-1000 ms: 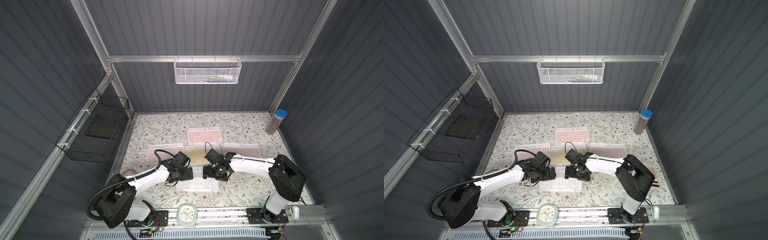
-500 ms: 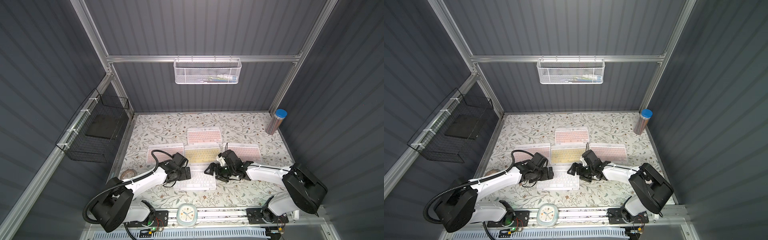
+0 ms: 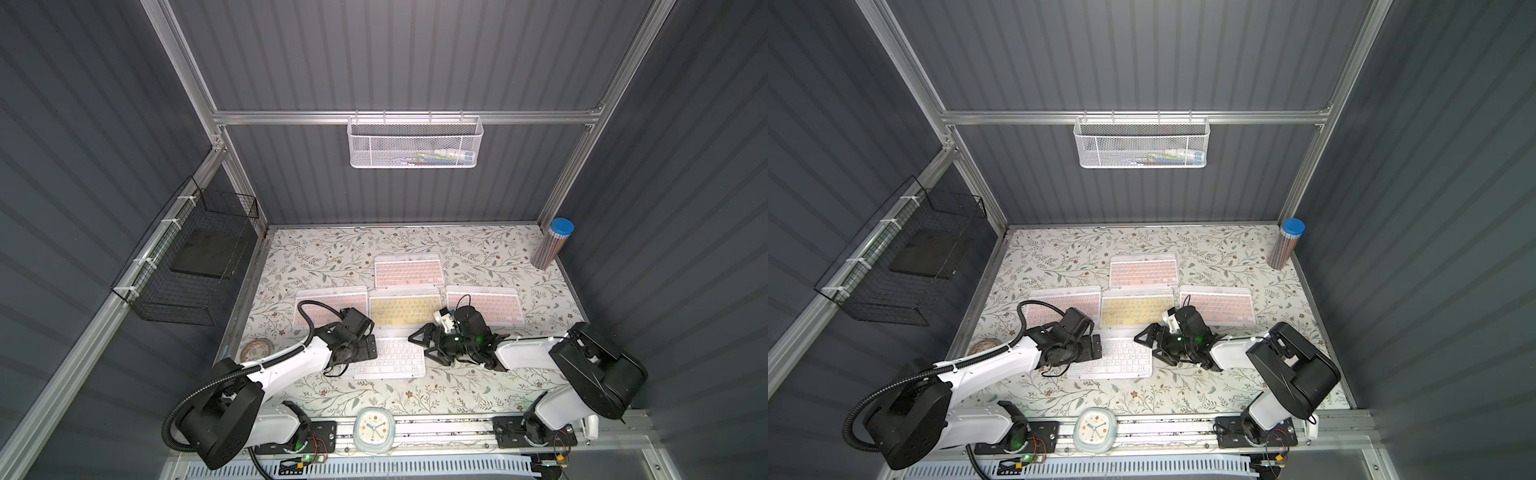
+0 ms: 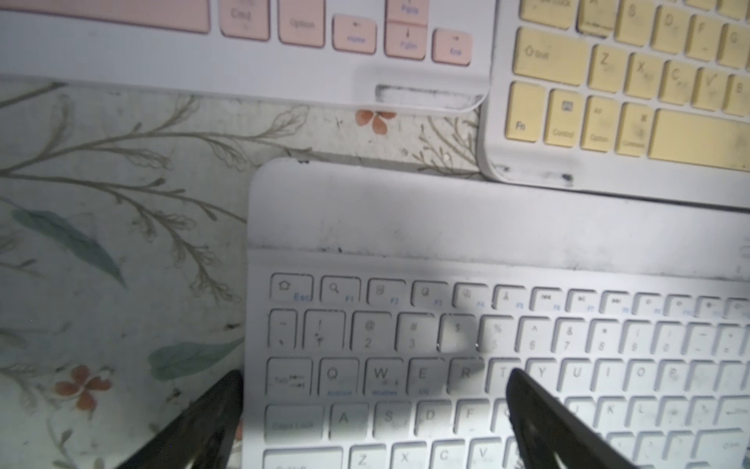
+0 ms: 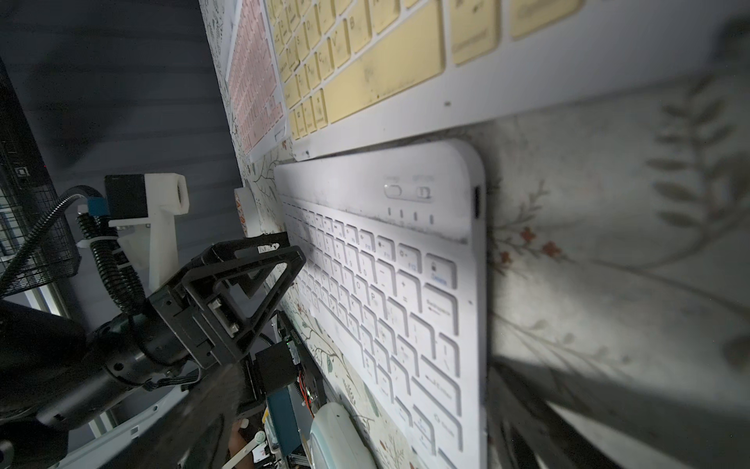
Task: Stack the numeric keypads
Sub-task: Pick up the numeric keypad from the center of the board.
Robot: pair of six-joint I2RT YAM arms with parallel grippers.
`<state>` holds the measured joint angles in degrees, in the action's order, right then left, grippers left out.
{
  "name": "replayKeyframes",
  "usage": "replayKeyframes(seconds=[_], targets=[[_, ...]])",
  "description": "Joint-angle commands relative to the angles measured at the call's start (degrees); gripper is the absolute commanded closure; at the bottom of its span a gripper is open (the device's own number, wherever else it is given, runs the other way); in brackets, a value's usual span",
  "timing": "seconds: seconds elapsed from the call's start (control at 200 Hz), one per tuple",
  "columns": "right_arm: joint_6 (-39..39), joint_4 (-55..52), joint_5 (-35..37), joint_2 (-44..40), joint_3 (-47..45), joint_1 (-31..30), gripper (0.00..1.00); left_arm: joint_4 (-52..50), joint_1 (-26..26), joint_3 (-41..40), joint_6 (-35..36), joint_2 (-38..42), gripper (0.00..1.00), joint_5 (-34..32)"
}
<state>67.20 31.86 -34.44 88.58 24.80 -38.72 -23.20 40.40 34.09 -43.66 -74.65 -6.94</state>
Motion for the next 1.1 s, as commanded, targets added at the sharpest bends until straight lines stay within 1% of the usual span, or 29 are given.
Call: replayKeyframes(seconds=[0.0, 0.145, 0.275, 0.345, 0.48, 0.61, 0.911, 1.096], targets=[[1.7, 6.6, -6.9, 0.5, 1.1, -2.1, 0.06, 5.7, 1.6, -2.9, -2.4, -2.3, 0.00, 16.1], [1.6, 5.7, -6.7, 0.5, 1.0, -2.1, 0.10, 5.8, 1.6, -3.1, -2.5, -2.2, 0.00, 15.9], [0.1, 1.5, -5.9, -0.8, 1.3, -1.8, 0.12, 4.6, 1.6, -2.8, -2.1, -2.3, 0.00, 14.8], [-2.9, -6.1, -4.5, -2.7, 2.2, -1.5, 0.13, 4.2, 1.6, -2.7, -2.1, -2.1, 0.00, 14.6], [-11.0, -25.0, 0.9, -7.8, 6.1, -1.4, 0.11, 4.2, 1.5, -2.8, -2.0, -2.3, 0.00, 14.1], [-14.4, -32.9, 3.9, -11.4, 7.6, -1.4, 0.11, 5.0, 1.5, -2.7, -2.1, -2.9, 0.00, 14.3], [-13.2, -33.4, 5.2, -14.4, 5.3, -1.3, 0.13, 6.2, 1.5, -2.6, -2.3, -3.7, 0.00, 14.6], [-12.8, -35.5, 7.1, -17.7, 4.6, -1.1, 0.22, 6.7, 1.5, -2.8, -2.7, -3.7, 0.00, 14.2]])
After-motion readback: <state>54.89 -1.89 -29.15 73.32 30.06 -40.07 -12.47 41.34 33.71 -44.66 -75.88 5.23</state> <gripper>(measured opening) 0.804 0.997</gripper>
